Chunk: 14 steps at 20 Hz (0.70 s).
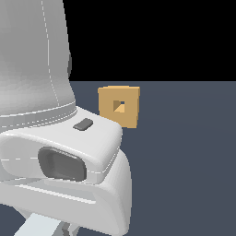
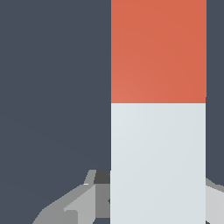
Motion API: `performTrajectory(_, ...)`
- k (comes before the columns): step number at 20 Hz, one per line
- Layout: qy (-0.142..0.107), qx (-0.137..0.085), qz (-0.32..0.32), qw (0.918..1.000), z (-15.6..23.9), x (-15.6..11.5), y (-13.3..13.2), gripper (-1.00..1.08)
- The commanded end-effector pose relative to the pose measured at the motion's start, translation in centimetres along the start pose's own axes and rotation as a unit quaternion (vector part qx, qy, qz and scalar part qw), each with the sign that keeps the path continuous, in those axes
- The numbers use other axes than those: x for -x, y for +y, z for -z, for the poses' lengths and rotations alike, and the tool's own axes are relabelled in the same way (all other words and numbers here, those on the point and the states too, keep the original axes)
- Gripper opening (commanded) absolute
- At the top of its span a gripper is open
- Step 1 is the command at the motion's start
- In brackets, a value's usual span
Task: Insert the peg into the horizontal hole in a box.
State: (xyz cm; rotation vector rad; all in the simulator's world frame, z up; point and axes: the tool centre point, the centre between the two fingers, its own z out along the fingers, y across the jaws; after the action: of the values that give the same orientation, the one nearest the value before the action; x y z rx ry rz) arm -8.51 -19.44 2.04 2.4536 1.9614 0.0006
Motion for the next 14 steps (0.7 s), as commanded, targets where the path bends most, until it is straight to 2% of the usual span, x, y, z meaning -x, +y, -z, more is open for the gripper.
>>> performTrajectory(1, 0.0, 0.0, 0.0, 1.0, 0.0, 0.0, 0.0, -1.0)
performTrajectory(7, 0.0, 0.0, 0.0, 1.0, 0.3, -0.9, 0.0, -1.0)
performTrajectory(14, 0.0, 0.0, 0.0, 1.0, 1.5, -5.2, -0.1, -1.0)
